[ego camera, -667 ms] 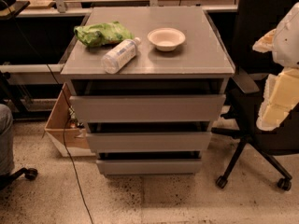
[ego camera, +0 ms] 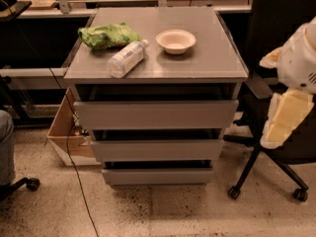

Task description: Open middle drawer

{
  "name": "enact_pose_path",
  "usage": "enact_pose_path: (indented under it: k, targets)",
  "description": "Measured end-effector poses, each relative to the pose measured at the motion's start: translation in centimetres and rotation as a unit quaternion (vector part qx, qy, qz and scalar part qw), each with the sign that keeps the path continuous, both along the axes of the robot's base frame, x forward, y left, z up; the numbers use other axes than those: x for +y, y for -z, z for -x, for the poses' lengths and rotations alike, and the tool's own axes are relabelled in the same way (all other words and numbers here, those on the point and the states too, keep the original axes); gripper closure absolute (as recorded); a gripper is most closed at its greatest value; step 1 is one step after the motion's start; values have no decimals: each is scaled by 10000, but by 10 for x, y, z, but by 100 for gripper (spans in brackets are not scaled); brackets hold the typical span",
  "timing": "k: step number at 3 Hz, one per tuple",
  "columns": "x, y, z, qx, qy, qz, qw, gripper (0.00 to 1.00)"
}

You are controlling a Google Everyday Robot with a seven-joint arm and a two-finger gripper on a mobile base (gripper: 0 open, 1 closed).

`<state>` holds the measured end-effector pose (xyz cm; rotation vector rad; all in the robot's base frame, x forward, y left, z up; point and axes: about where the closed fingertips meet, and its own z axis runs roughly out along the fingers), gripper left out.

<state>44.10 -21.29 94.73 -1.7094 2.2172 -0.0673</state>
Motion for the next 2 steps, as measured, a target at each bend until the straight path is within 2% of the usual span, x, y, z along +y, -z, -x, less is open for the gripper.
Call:
enact_pose_path:
  k: [2]
  targets:
    - [17, 113, -5, 30, -167, -503, 9986, 0]
